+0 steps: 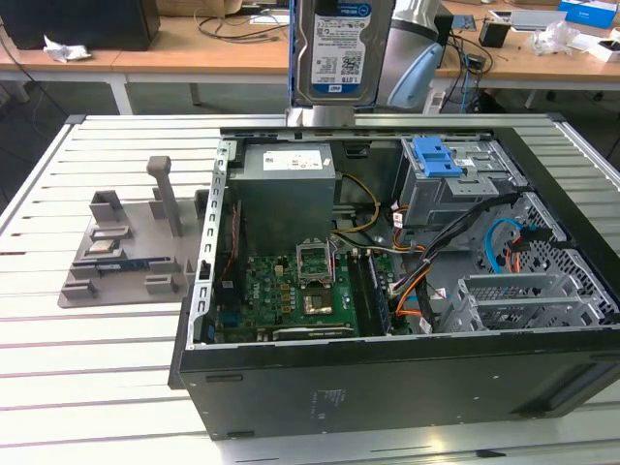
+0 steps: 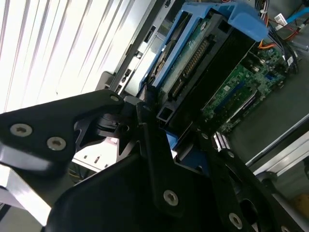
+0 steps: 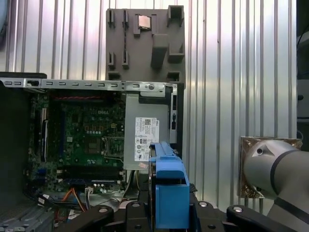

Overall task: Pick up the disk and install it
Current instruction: 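Pick up the disk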

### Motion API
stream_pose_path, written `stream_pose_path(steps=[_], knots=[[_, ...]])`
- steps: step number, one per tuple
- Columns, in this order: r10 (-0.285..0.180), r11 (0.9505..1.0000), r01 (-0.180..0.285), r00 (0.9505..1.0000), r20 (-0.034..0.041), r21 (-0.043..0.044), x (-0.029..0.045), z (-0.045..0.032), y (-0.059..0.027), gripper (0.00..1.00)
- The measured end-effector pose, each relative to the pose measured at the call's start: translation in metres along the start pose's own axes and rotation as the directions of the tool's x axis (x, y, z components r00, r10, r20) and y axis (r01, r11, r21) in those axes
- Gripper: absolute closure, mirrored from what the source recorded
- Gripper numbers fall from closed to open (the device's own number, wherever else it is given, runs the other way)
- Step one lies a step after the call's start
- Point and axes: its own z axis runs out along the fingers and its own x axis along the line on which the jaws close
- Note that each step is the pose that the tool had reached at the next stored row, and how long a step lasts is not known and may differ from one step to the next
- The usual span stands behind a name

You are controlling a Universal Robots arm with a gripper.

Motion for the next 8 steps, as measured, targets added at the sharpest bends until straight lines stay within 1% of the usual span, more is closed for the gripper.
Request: stream_pose_path(steps=[2, 8], knots=[[0.0, 1.0, 0.0, 1.0, 0.0001, -0.0005, 0.0037, -0.0003, -0.0052, 0.64], [0.0, 1.0, 0.0, 1.0, 0.0001, -0.002, 0.0123, -0.001, -0.0171, 0.64]])
